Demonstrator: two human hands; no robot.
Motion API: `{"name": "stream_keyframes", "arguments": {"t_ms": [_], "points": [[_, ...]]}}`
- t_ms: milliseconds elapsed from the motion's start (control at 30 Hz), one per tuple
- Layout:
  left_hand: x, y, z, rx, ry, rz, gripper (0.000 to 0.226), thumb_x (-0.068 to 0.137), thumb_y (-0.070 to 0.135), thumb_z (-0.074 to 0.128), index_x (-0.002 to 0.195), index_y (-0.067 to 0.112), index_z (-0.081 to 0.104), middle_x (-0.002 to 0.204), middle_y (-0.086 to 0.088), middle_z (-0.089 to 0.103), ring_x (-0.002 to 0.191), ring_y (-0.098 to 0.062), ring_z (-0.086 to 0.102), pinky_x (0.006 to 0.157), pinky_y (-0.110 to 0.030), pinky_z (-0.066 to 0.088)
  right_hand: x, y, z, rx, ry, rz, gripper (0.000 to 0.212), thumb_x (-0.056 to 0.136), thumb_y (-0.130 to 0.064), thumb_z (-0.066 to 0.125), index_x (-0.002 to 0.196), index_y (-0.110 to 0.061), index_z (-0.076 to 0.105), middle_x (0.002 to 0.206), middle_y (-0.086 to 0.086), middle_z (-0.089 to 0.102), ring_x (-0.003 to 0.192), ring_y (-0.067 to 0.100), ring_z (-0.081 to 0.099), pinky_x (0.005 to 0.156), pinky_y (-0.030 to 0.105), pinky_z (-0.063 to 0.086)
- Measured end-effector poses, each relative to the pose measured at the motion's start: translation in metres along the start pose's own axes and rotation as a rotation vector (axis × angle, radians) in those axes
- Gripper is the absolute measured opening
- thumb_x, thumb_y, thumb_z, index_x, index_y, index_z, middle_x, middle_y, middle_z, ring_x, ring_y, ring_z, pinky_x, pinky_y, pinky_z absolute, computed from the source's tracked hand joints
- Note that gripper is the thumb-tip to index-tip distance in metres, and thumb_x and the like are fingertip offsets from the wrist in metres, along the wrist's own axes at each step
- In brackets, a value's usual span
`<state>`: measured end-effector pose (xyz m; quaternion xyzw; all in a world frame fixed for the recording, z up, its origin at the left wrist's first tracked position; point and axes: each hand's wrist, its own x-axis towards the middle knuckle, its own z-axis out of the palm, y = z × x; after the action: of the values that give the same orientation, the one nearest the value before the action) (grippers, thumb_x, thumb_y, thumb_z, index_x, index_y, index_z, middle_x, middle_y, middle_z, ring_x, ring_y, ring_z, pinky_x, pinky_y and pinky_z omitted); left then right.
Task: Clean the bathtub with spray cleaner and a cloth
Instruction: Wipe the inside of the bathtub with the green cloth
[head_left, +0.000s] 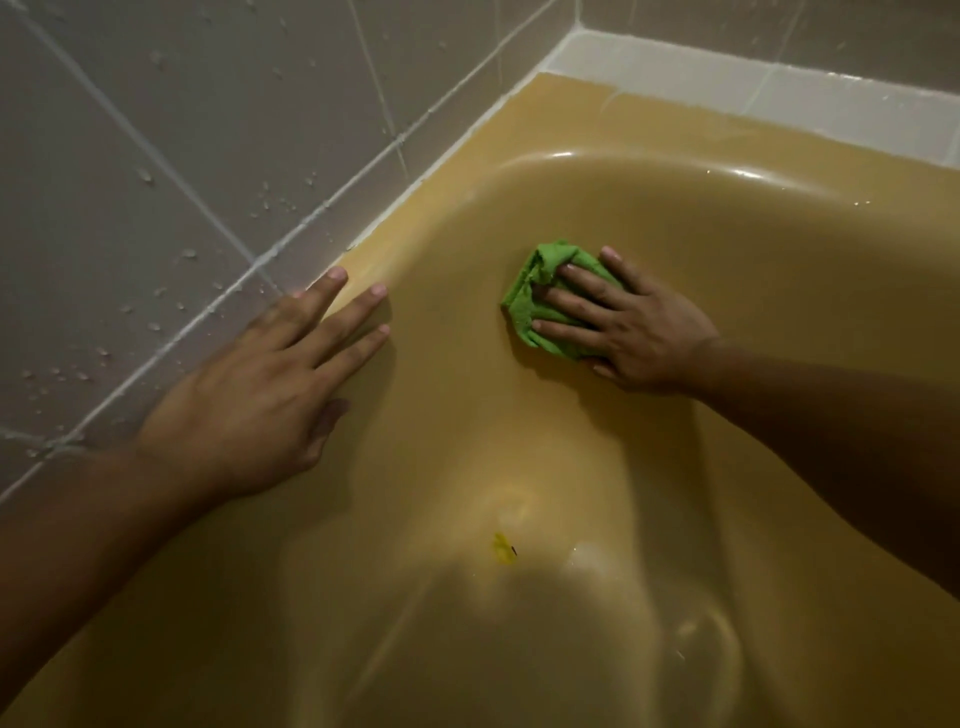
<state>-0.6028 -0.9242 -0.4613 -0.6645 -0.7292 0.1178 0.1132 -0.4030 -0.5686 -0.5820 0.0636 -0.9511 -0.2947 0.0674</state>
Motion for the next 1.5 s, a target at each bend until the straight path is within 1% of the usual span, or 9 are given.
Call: {"name": "stream_keyframes", "arguments": {"t_ms": [300, 433, 533, 733, 967, 1067, 1267, 1400, 1500], "points": [[0.000, 0.004, 0.006, 0.015, 0.034, -0.033, 0.070, 0.095, 0.037, 0.061, 0.158, 0.017, 0.038, 0.173, -0.004, 0.010, 0.160, -0.031, 0.002, 0.123, -0.056, 0.025, -0.019, -0.011, 0.010, 0.009, -0.075, -0.185, 0.065, 0.096, -0.052, 0.032, 0.158, -0.031, 0.031, 0.168, 0.004, 0.015, 0.157, 0.032, 0.002, 0.125, 0.059, 0.003], [0.002, 0.005, 0.007, 0.015, 0.075, -0.047, 0.061, 0.100, 0.030, 0.057, 0.157, 0.017, 0.041, 0.173, -0.003, 0.010, 0.159, -0.033, 0.004, 0.123, -0.057, 0.024, -0.062, 0.018, -0.004, 0.024, -0.099, -0.205, 0.066, 0.095, -0.051, 0.028, 0.156, -0.029, 0.035, 0.167, 0.005, 0.020, 0.157, 0.031, 0.008, 0.124, 0.060, 0.008], [0.003, 0.009, 0.006, -0.007, 0.063, -0.080, 0.071, 0.091, 0.035, 0.064, 0.156, 0.017, 0.042, 0.173, -0.004, 0.012, 0.159, -0.034, 0.007, 0.120, -0.062, 0.030, -0.081, 0.056, -0.022, 0.031, -0.087, -0.225, 0.067, 0.094, -0.053, 0.028, 0.156, -0.029, 0.039, 0.166, 0.005, 0.024, 0.157, 0.030, 0.011, 0.124, 0.060, 0.010], [0.006, 0.016, -0.003, -0.022, 0.033, -0.131, 0.076, 0.086, 0.036, 0.069, 0.156, 0.023, 0.042, 0.173, 0.000, 0.008, 0.159, -0.033, 0.008, 0.120, -0.061, 0.030, -0.042, 0.089, -0.041, -0.045, -0.077, -0.273, 0.071, 0.091, -0.059, 0.020, 0.156, -0.035, 0.036, 0.167, 0.002, 0.021, 0.157, 0.027, 0.009, 0.123, 0.063, 0.000], [0.016, 0.080, 0.005, -0.038, 0.113, -0.543, 0.084, 0.078, 0.036, 0.082, 0.153, 0.021, 0.048, 0.173, -0.001, 0.011, 0.158, -0.038, 0.006, 0.122, -0.060, 0.013, 0.000, 0.060, -0.028, -0.122, -0.105, -0.385, 0.072, 0.097, -0.065, 0.025, 0.162, -0.037, 0.013, 0.171, 0.005, -0.004, 0.157, 0.031, -0.011, 0.123, 0.061, -0.002], [0.021, 0.141, 0.019, -0.243, 0.167, -0.776, 0.082, 0.085, 0.039, 0.077, 0.157, 0.027, 0.040, 0.173, 0.000, 0.007, 0.159, -0.033, 0.002, 0.124, -0.060, 0.006, -0.005, 0.045, -0.020, -0.154, -0.169, -0.469, 0.072, 0.097, -0.066, 0.023, 0.162, -0.038, 0.010, 0.171, 0.004, -0.008, 0.156, 0.031, -0.014, 0.123, 0.060, -0.003], [0.000, 0.318, 0.067, -0.994, -0.243, -1.130, 0.090, 0.091, 0.059, 0.066, 0.162, 0.042, 0.013, 0.172, 0.013, -0.010, 0.159, -0.028, 0.001, 0.122, -0.066, 0.016, -0.036, 0.040, -0.014, -0.116, -0.269, -0.579, 0.072, 0.096, -0.067, 0.022, 0.161, -0.037, 0.017, 0.171, 0.003, 0.002, 0.157, 0.029, -0.008, 0.125, 0.056, -0.004], [-0.030, 0.402, 0.102, -1.079, -0.675, -1.098, 0.102, 0.089, 0.071, 0.059, 0.161, 0.043, -0.007, 0.168, 0.012, -0.027, 0.158, -0.033, -0.010, 0.118, -0.069, 0.021, -0.057, 0.052, -0.011, -0.056, -0.223, -0.637, 0.076, 0.086, -0.066, 0.022, 0.152, -0.035, 0.045, 0.165, 0.006, 0.032, 0.155, 0.031, 0.020, 0.124, 0.057, 0.013], [-0.048, 0.435, 0.127, -1.043, -0.825, -1.085, 0.115, 0.085, 0.070, 0.065, 0.158, 0.044, -0.020, 0.160, 0.008, -0.043, 0.155, -0.037, -0.020, 0.113, -0.073, 0.026, -0.063, 0.067, -0.007, -0.018, -0.107, -0.620, 0.073, 0.085, -0.065, 0.029, 0.147, -0.034, 0.053, 0.158, 0.006, 0.044, 0.151, 0.030, 0.032, 0.122, 0.057, 0.015]]}}
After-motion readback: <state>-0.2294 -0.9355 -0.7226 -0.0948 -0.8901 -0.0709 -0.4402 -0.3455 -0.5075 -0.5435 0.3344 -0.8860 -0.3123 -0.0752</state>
